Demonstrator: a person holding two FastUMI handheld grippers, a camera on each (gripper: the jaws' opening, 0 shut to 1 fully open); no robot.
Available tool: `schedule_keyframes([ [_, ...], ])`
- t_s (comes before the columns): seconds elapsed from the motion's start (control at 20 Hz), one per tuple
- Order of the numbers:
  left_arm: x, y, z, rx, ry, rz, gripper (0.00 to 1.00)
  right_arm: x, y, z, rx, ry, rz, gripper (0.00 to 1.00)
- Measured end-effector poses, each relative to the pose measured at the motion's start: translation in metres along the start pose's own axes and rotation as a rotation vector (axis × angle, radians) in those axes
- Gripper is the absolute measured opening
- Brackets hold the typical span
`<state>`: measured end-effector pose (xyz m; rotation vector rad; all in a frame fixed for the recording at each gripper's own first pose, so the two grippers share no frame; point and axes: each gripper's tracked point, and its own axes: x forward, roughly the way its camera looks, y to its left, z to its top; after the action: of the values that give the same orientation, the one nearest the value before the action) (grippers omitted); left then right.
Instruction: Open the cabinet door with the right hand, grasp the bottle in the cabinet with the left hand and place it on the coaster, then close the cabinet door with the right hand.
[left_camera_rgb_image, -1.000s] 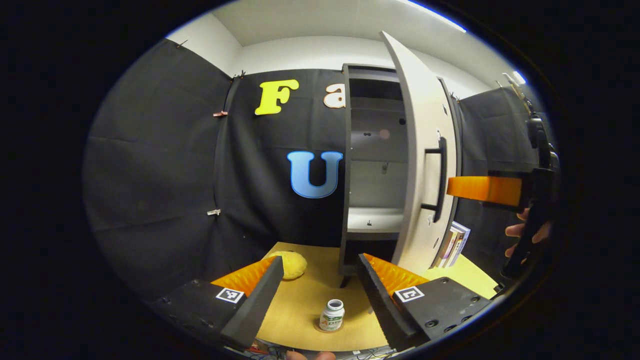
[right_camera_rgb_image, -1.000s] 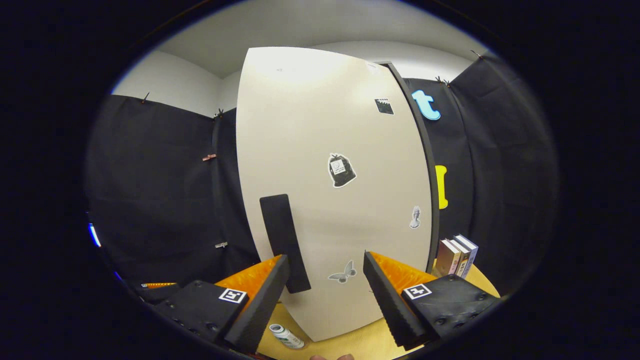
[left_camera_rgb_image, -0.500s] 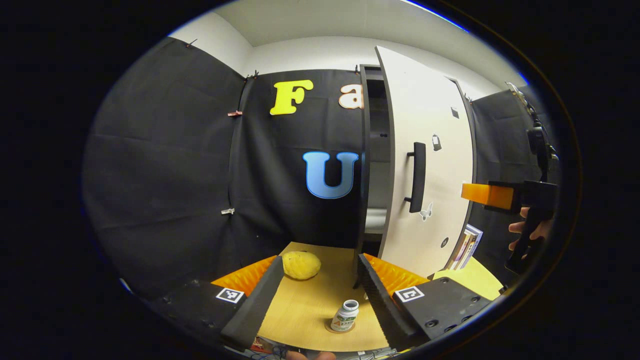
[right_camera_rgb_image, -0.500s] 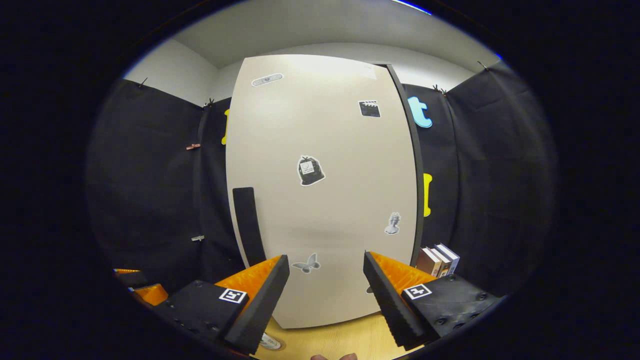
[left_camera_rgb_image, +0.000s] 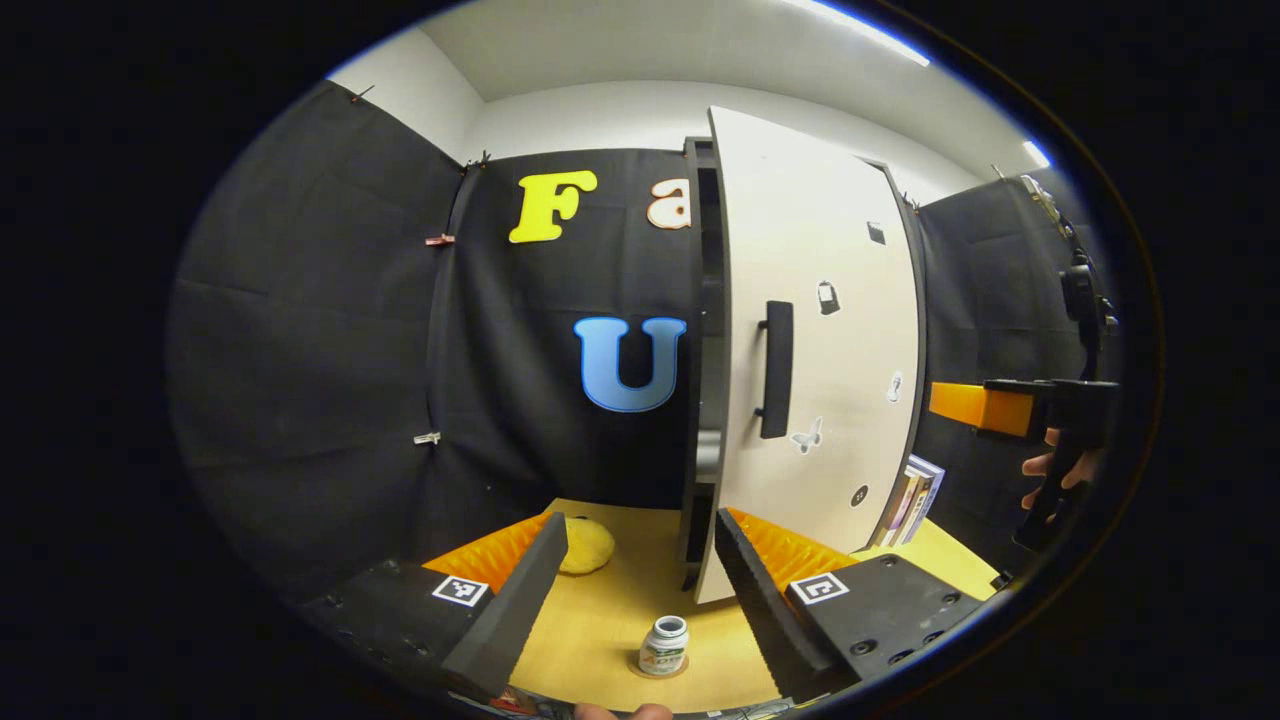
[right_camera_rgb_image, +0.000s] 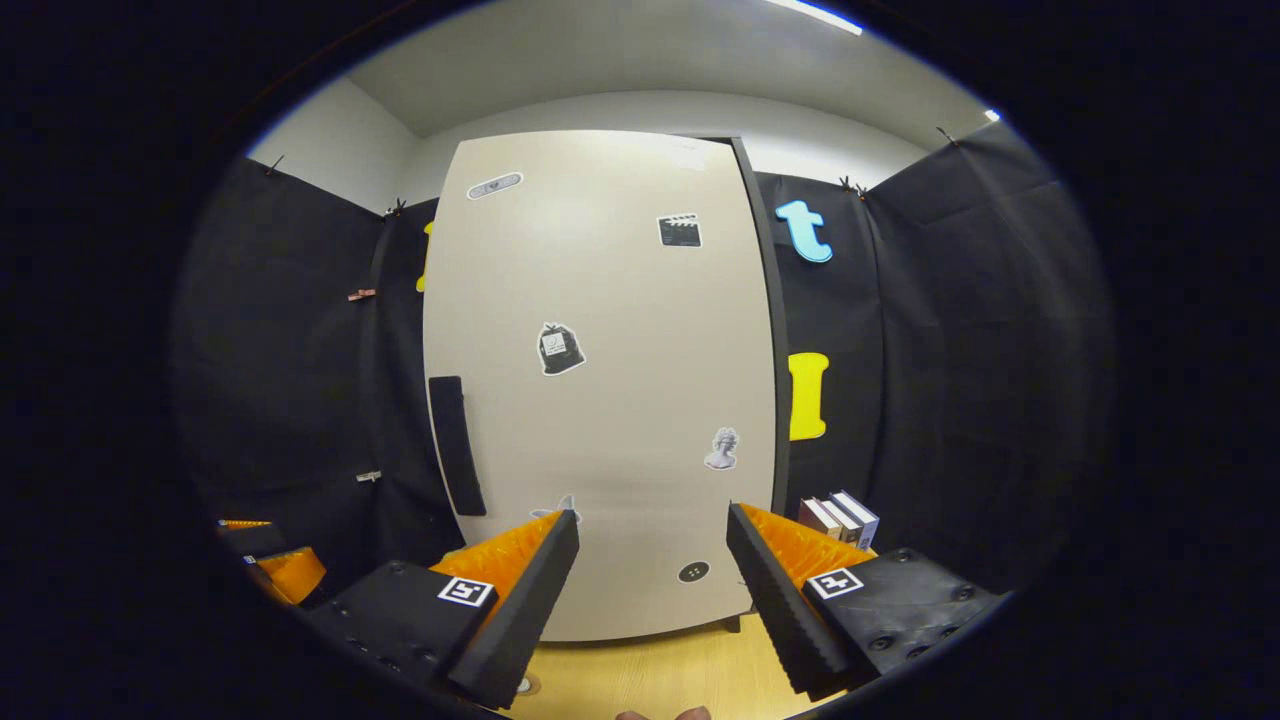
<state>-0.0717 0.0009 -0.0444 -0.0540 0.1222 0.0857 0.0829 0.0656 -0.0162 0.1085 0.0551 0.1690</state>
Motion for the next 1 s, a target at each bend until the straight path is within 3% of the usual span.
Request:
schedule_keyframes([
  [0.35,0.004,-0.013,0.0,0.027,0.012,-0.018,0.94,-0.004,-0.005,0.005,-0.063,-0.046,0.01,0.97],
  [1.0,0.004,-0.028,0.004,0.021,0.004,-0.009,0.94,0.004,-0.023,0.007,-0.03,-0.035,-0.016,0.96],
])
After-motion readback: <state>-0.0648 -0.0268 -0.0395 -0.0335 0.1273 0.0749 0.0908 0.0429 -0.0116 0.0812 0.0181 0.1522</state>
